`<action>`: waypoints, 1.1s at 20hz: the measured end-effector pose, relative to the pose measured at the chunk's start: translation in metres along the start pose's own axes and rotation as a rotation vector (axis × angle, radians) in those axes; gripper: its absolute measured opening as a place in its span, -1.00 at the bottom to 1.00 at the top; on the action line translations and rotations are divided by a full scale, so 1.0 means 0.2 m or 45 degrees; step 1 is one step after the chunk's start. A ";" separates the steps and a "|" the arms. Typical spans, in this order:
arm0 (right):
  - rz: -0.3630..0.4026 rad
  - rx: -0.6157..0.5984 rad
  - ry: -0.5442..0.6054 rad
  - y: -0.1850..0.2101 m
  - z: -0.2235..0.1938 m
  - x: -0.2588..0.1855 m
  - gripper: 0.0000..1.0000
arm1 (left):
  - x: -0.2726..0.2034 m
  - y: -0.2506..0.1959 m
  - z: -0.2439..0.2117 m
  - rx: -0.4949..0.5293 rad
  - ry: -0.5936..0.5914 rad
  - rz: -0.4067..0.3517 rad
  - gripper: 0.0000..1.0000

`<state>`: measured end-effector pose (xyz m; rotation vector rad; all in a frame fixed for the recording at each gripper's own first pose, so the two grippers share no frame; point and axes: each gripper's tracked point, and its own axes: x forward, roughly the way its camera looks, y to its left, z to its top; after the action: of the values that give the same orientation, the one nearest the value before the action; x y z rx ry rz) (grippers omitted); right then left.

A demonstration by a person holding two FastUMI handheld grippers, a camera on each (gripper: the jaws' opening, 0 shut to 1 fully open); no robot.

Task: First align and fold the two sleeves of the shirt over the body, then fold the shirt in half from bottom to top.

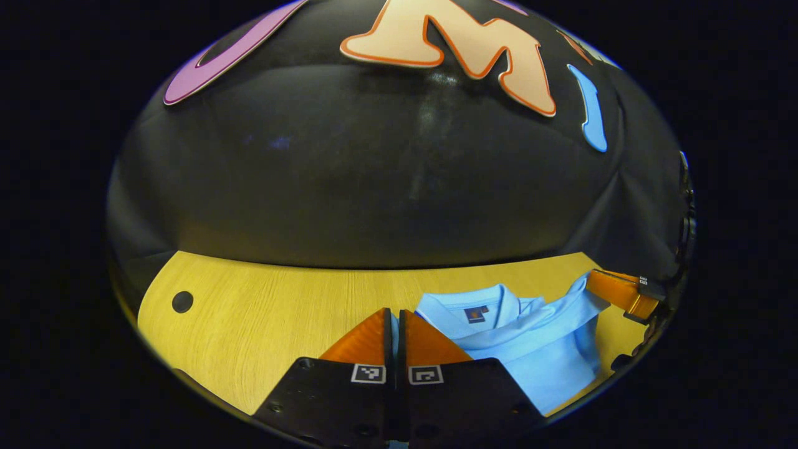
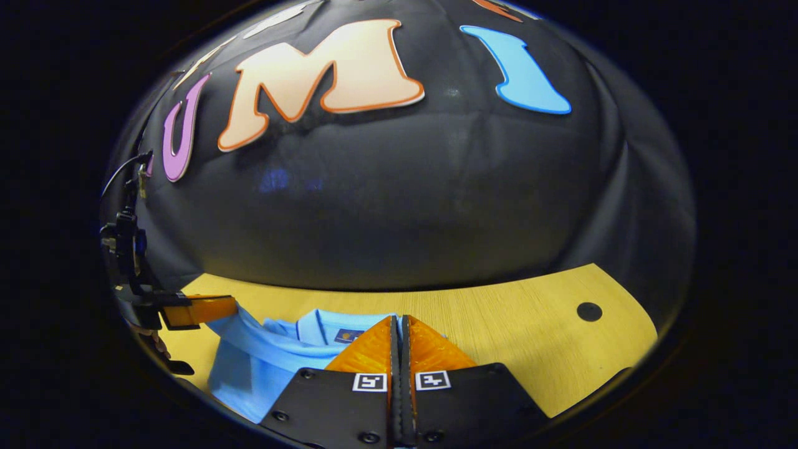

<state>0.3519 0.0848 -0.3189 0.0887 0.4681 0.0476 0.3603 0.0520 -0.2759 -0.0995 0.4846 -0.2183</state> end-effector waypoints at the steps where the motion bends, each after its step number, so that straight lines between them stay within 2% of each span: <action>1: -0.024 -0.021 0.011 -0.01 -0.03 0.03 -0.96 | 0.02 -0.01 -0.02 -0.011 0.004 -0.018 -1.00; 2: -0.036 -0.043 0.014 -0.02 -0.06 0.03 -0.90 | 0.03 -0.01 -0.03 -0.012 0.006 -0.012 -1.00; 3: -0.042 -0.061 0.007 -0.02 -0.06 0.03 -0.79 | 0.05 0.02 -0.03 0.007 -0.010 0.016 -0.89; 4: -0.036 -0.063 -0.015 0.00 -0.04 0.00 -0.43 | 0.02 0.04 -0.01 0.024 -0.030 0.033 -0.71; 6: -0.026 -0.061 -0.089 0.03 0.02 -0.07 0.28 | -0.01 0.06 0.07 0.030 -0.116 0.080 0.40; 7: -0.028 -0.072 -0.126 0.05 0.07 -0.12 0.64 | -0.11 0.05 0.10 0.021 -0.155 0.079 0.96; 8: -0.030 -0.081 -0.165 0.06 0.10 -0.19 1.00 | -0.20 0.04 0.13 0.004 -0.189 0.078 0.92; 11: -0.030 -0.089 -0.264 0.10 0.23 -0.48 0.99 | -0.50 -0.02 0.22 -0.009 -0.277 0.076 0.92; 15: -0.020 -0.084 -0.401 0.14 0.43 -0.96 0.99 | -0.92 -0.14 0.30 0.049 -0.392 0.089 0.92; 18: 0.000 -0.099 -0.457 0.15 0.52 -1.32 1.00 | -1.21 -0.22 0.31 0.089 -0.429 0.087 0.91; 22: 0.020 -0.061 -0.476 0.14 0.55 -1.67 0.98 | -1.56 -0.32 0.32 0.096 -0.491 0.102 0.91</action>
<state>0.1032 0.0814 -0.0694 0.0524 0.0928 0.0565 0.1107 0.0654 -0.0699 -0.0467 0.0959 -0.1340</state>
